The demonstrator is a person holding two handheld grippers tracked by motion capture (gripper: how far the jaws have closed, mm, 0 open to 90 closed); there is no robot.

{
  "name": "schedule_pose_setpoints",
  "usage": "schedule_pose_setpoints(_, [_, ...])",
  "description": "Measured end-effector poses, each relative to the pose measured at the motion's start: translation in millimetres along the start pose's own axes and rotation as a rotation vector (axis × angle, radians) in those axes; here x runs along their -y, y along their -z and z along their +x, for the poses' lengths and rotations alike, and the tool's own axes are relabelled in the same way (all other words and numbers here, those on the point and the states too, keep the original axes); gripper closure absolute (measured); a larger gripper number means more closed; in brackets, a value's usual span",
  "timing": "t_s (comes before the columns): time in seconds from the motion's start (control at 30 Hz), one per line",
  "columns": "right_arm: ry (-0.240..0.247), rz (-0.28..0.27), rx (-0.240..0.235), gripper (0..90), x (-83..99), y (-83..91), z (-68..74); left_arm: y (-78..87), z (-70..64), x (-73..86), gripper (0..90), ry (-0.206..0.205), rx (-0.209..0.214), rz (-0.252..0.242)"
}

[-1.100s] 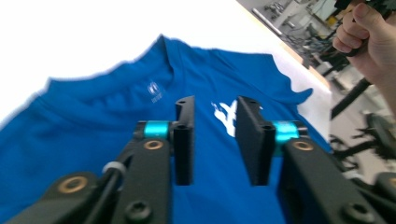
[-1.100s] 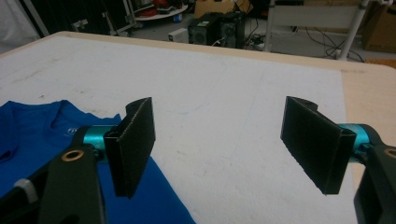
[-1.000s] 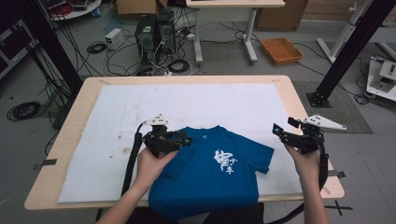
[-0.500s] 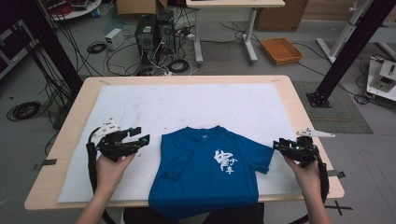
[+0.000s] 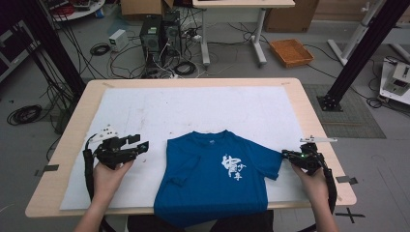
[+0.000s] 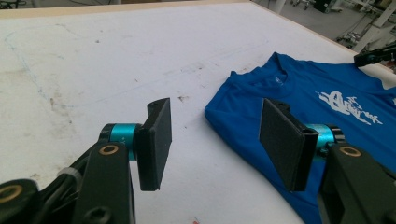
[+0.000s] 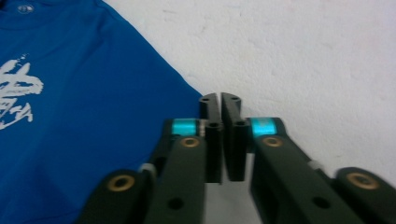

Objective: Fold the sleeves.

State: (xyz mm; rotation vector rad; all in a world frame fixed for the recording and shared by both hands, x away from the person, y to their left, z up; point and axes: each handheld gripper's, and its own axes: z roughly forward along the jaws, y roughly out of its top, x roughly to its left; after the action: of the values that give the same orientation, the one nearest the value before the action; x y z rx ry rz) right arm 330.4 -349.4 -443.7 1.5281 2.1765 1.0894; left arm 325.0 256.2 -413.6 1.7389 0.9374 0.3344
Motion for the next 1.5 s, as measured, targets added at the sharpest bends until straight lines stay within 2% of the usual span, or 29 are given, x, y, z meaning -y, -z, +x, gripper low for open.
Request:
schedule_pose_setpoints(0.23, [-0.028, -0.057, -0.048, 89.9, -9.6, 14.1, 11.6, -0.4, -3.0, -1.6, 44.3, -0.001, 0.014, -0.001])
schedule_pose_setpoints(0.33, [0.003, -0.076, -0.066, 89.9, -23.1, 27.2, 33.2, -1.5, -3.2, -2.1, 44.4, 0.001, 0.025, 0.000])
schedule_pose_setpoints(0.37, [0.003, -0.076, -0.066, 89.9, -23.1, 27.2, 33.2, -1.5, -3.2, -2.1, 44.5, 0.001, 0.025, 0.000])
schedule_pose_setpoints(0.4, [0.026, -0.085, -0.073, 89.9, -30.1, 31.1, 48.1, -2.0, -3.4, -2.5, 44.5, 0.002, 0.029, 0.000])
schedule_pose_setpoints(0.53, [0.087, -0.084, -0.094, 89.9, -42.1, 28.3, 82.7, -3.6, -5.1, -4.1, 44.5, 0.003, 0.043, 0.002])
schedule_pose_setpoints(0.57, [0.087, -0.084, -0.094, 89.9, -42.1, 28.3, 82.7, -3.6, -5.1, -4.1, 44.5, 0.003, 0.043, 0.002])
schedule_pose_setpoints(0.6, [0.116, -0.071, -0.098, 89.9, -48.3, 22.4, 102.8, -4.7, -6.2, -4.6, 44.5, 0.004, 0.049, 0.004])
schedule_pose_setpoints(0.67, [0.119, -0.065, -0.099, 89.9, -49.7, 20.9, 107.3, -5.5, -7.1, -4.9, 44.5, 0.001, 0.057, 0.008])
schedule_pose_setpoints(0.7, [0.149, -0.048, -0.098, 89.9, -56.5, 11.9, 129.4, -6.8, -8.1, -5.2, 44.5, -0.001, 0.062, 0.011])
schedule_pose_setpoints(0.73, [0.159, -0.043, -0.097, 89.8, -58.7, 8.5, 135.3, -7.5, -8.7, -5.4, 44.5, 0.000, 0.065, 0.013])
schedule_pose_setpoints(0.77, [0.159, -0.043, -0.097, 89.8, -58.7, 8.5, 135.3, -7.5, -8.7, -5.4, 44.5, 0.000, 0.065, 0.013])
schedule_pose_setpoints(0.8, [0.177, -0.030, -0.096, 89.8, -64.6, -1.6, 149.7, -9.0, -9.5, -5.5, 44.5, 0.002, 0.068, 0.015])
schedule_pose_setpoints(0.83, [0.177, -0.030, -0.096, 89.8, -64.6, -1.6, 149.7, -9.0, -9.5, -5.5, 44.5, 0.002, 0.068, 0.015])
schedule_pose_setpoints(0.87, [0.189, -0.017, -0.094, 89.8, -70.2, -13.9, 161.2, -10.5, -10.7, -5.4, 44.5, 0.000, 0.073, 0.022])
schedule_pose_setpoints(0.9, [0.189, -0.017, -0.094, 89.8, -70.2, -13.9, 161.2, -10.5, -10.7, -5.4, 44.5, 0.000, 0.073, 0.022])
schedule_pose_setpoints(0.93, [0.200, -0.009, -0.096, 89.5, -74.1, -27.6, 169.5, -11.5, -11.7, -5.0, 44.5, -0.004, 0.075, 0.026])
schedule_pose_setpoints(0.97, [0.200, -0.009, -0.096, 89.5, -74.1, -27.6, 169.5, -11.5, -11.7, -5.0, 44.5, -0.004, 0.075, 0.026])
schedule_pose_setpoints(1.0, [0.201, 0.001, -0.107, 88.5, -75.8, -40.0, 174.5, -12.6, -12.4, -4.6, 44.5, -0.005, 0.077, 0.029])
schedule_pose_setpoints(1.03, [0.206, 0.002, -0.113, 85.1, -76.0, -43.8, 175.6, -13.5, -12.8, -4.3, 44.5, -0.005, 0.078, 0.029])
schedule_pose_setpoints(1.1, [0.210, -0.002, -0.117, 84.1, -76.0, -47.9, 176.6, -14.1, -12.6, -4.2, 44.4, -0.008, 0.079, 0.031])
schedule_pose_setpoints(1.13, [0.214, -0.012, -0.116, 75.4, -76.0, -48.7, 175.1, -14.6, -13.2, -3.9, 44.4, -0.010, 0.077, 0.031])
schedule_pose_setpoints(1.17, [0.213, -0.020, -0.117, 74.8, -76.1, -47.6, 173.3, -14.6, -13.2, -3.9, 44.3, -0.010, 0.077, 0.031])
schedule_pose_setpoints(1.3, [0.221, -0.079, -0.146, 65.6, -75.8, -33.5, 153.4, -16.0, -14.1, -4.2, 44.0, -0.017, 0.074, 0.027])
schedule_pose_setpoints(1.33, [0.211, -0.097, -0.146, 59.0, -75.6, -29.3, 147.6, -16.9, -14.4, -5.7, 44.0, -0.023, 0.070, 0.024])
schedule_pose_setpoints(1.37, [0.204, -0.121, -0.154, 56.1, -75.8, -25.5, 141.2, -16.9, -14.4, -5.7, 43.9, -0.023, 0.070, 0.024])
schedule_pose_setpoints(1.47, [0.188, -0.190, -0.152, 50.5, -74.7, -14.1, 122.7, -21.2, -16.3, -11.7, 43.9, -0.057, 0.079, 0.004])
schedule_pose_setpoints(1.5, [0.188, -0.190, -0.152, 50.5, -74.7, -14.1, 122.7, -21.2, -16.3, -11.7, 43.9, -0.057, 0.079, 0.004])
